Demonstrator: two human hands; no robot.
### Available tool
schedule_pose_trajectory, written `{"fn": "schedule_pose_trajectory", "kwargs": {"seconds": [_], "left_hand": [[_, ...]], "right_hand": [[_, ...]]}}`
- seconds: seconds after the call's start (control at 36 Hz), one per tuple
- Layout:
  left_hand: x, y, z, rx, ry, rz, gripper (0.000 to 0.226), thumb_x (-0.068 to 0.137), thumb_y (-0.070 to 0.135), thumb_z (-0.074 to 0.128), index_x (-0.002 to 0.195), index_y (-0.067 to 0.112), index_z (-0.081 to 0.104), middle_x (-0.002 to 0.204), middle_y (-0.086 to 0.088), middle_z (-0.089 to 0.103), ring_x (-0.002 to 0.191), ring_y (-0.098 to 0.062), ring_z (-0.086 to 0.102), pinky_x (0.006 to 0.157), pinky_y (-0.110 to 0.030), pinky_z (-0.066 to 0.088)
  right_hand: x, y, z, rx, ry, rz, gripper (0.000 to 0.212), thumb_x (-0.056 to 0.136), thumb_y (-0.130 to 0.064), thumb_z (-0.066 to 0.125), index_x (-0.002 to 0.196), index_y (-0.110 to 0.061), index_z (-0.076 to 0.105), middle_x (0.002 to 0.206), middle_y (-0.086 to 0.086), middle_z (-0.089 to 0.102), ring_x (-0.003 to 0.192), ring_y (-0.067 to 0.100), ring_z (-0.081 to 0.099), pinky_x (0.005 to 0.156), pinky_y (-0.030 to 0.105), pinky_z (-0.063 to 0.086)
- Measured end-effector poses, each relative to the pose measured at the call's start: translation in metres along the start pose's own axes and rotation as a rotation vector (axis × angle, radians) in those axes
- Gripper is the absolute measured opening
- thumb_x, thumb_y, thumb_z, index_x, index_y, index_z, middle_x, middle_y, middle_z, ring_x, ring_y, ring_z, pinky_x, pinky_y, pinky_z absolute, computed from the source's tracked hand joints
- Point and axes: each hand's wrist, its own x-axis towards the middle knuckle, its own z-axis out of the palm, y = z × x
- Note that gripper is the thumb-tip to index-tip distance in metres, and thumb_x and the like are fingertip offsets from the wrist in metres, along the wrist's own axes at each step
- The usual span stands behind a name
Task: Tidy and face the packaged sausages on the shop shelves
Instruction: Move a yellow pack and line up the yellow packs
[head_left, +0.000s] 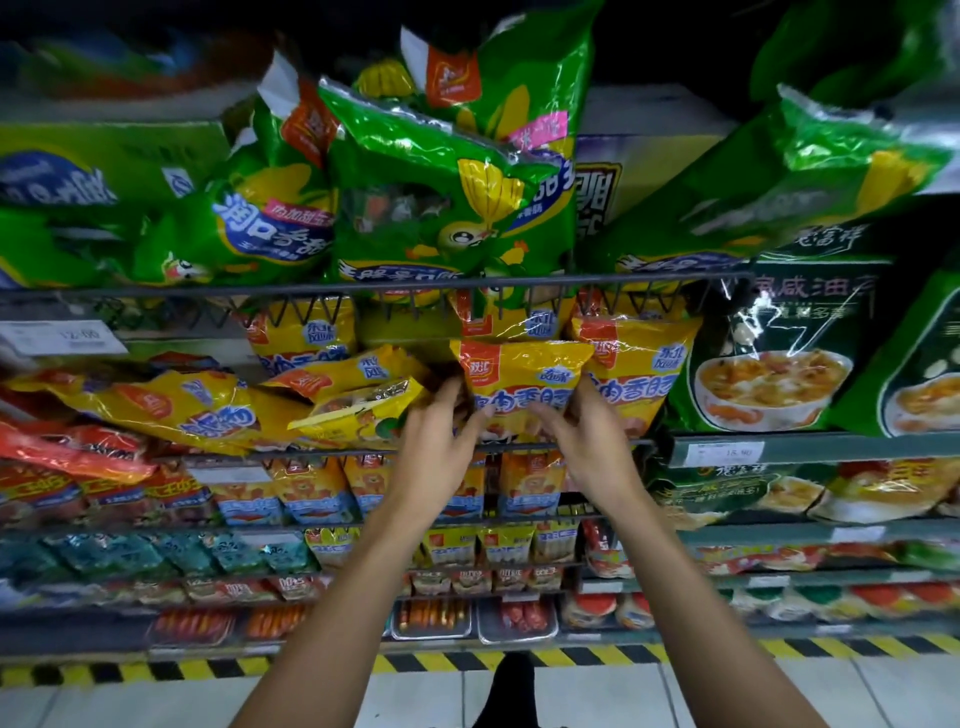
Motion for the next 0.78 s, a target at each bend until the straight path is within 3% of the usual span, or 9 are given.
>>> {"fn": "schedule_pose_trajectory", "kwargs": {"seconds": [0.08,0.17,0.25,0.33,0.42,0.47,0.61,0.69,0.78], "left_hand": [[-0.002,0.004,0.003,-0.054,0.052,0.016,0.046,0.099,0.038,0.064,0.141,0.018,0.059,0.125,0.009,0.071,0.109,-0.007,0.067,0.090,-0.017,0.048],[-0.003,0.005,0.008,-0.051,0.091,0.002,0.049,0.100,0.041,0.062,0.143,0.018,0.058,0.122,0.008,0.072,0.103,-0.006,0.068,0.087,-0.022,0.054],[-0.007,0.001,0.012,-0.055,0.097,-0.021,0.050,0.101,0.044,0.058,0.144,0.019,0.056,0.122,0.006,0.073,0.102,-0.007,0.070,0.085,-0.027,0.058],[-0.009,-0.001,0.013,-0.085,0.086,-0.011,0.053,0.101,0.043,0.054,0.147,0.018,0.052,0.126,0.007,0.071,0.104,-0.003,0.068,0.089,-0.031,0.058],[-0.017,-0.005,0.015,-0.073,0.070,0.025,0.055,0.105,0.038,0.052,0.156,0.020,0.041,0.145,0.006,0.059,0.124,-0.008,0.062,0.101,-0.034,0.053],[-0.029,-0.007,0.018,-0.070,0.074,0.068,0.060,0.107,0.037,0.051,0.161,0.025,0.028,0.163,0.009,0.036,0.146,-0.012,0.042,0.116,-0.039,0.042],[-0.055,-0.007,0.021,-0.051,0.104,0.230,0.065,0.105,0.011,0.054,0.162,0.021,0.024,0.171,0.010,0.014,0.157,-0.010,0.016,0.122,-0.015,0.017],[-0.054,-0.009,0.027,-0.001,-0.006,0.306,0.072,0.105,0.011,0.055,0.164,0.024,0.016,0.173,0.010,0.002,0.157,-0.006,0.012,0.107,-0.012,0.042],[-0.044,-0.004,0.031,0.056,-0.052,0.281,0.077,0.105,0.017,0.055,0.165,0.029,0.009,0.172,0.012,-0.010,0.155,0.002,0.008,0.079,-0.029,0.062]], "right_hand": [[-0.004,0.002,0.006,0.052,0.131,0.032,0.044,0.097,-0.038,0.067,0.119,-0.004,0.050,0.067,0.005,0.059,0.058,0.016,0.061,0.053,0.034,0.047],[-0.009,0.004,0.013,0.091,0.209,0.033,0.036,0.097,-0.041,0.066,0.104,-0.008,0.053,0.066,0.006,0.052,0.056,0.016,0.051,0.054,0.036,0.042],[-0.013,0.005,0.019,0.102,0.258,0.029,0.033,0.097,-0.043,0.065,0.092,-0.012,0.056,0.062,-0.006,0.045,0.056,0.010,0.046,0.051,0.022,0.032],[-0.016,0.003,0.024,0.107,0.295,0.086,0.045,0.097,-0.043,0.065,0.103,0.001,0.063,0.065,-0.015,0.045,0.060,-0.001,0.051,0.056,0.013,0.035],[-0.033,0.001,0.028,0.211,0.413,0.095,0.040,0.098,-0.030,0.068,0.130,-0.006,0.065,0.105,-0.013,0.070,0.096,-0.007,0.064,0.083,0.017,0.050],[-0.052,-0.001,0.029,0.269,0.491,0.016,0.047,0.099,-0.012,0.066,0.145,-0.013,0.055,0.138,-0.007,0.063,0.126,0.005,0.060,0.102,0.023,0.049],[-0.072,0.017,0.030,0.114,0.341,-0.211,0.060,0.098,-0.003,0.064,0.154,-0.009,0.041,0.161,0.001,0.041,0.149,0.023,0.040,0.117,0.049,0.041],[-0.063,0.022,0.029,0.004,0.168,-0.245,0.064,0.102,-0.008,0.060,0.159,-0.012,0.031,0.169,-0.001,0.022,0.157,0.019,0.020,0.122,0.052,0.032],[-0.053,0.023,0.029,-0.048,0.096,-0.249,0.067,0.105,-0.017,0.059,0.162,-0.015,0.024,0.172,-0.002,0.007,0.159,0.019,0.010,0.114,0.053,0.043]]}}
